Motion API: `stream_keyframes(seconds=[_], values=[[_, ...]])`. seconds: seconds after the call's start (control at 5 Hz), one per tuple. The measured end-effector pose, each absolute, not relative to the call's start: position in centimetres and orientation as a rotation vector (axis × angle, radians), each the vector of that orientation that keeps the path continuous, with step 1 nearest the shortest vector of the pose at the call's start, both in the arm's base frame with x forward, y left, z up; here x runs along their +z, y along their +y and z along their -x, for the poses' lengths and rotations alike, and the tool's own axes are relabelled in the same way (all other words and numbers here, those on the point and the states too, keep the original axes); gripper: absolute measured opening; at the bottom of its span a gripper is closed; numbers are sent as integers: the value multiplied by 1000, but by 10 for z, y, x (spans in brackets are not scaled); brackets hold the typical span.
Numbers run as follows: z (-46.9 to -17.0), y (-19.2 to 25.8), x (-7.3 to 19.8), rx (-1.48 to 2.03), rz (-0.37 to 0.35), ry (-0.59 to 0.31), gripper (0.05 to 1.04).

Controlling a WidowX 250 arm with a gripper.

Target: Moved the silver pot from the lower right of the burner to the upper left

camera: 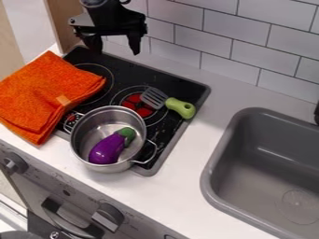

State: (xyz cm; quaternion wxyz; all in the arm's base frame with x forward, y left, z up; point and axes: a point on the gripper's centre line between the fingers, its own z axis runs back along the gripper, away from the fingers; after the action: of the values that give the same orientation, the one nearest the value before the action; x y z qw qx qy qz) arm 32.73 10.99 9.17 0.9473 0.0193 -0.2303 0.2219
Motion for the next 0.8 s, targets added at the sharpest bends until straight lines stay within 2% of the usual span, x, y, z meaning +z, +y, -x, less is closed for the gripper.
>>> stream_keyframes(seconds=[0.2,0.4,0.8], values=[[-323,108,82,456,-32,-432,1000],[-309,109,83,495,29,-362,1000],[-294,121,108,624,47,-354,1000]])
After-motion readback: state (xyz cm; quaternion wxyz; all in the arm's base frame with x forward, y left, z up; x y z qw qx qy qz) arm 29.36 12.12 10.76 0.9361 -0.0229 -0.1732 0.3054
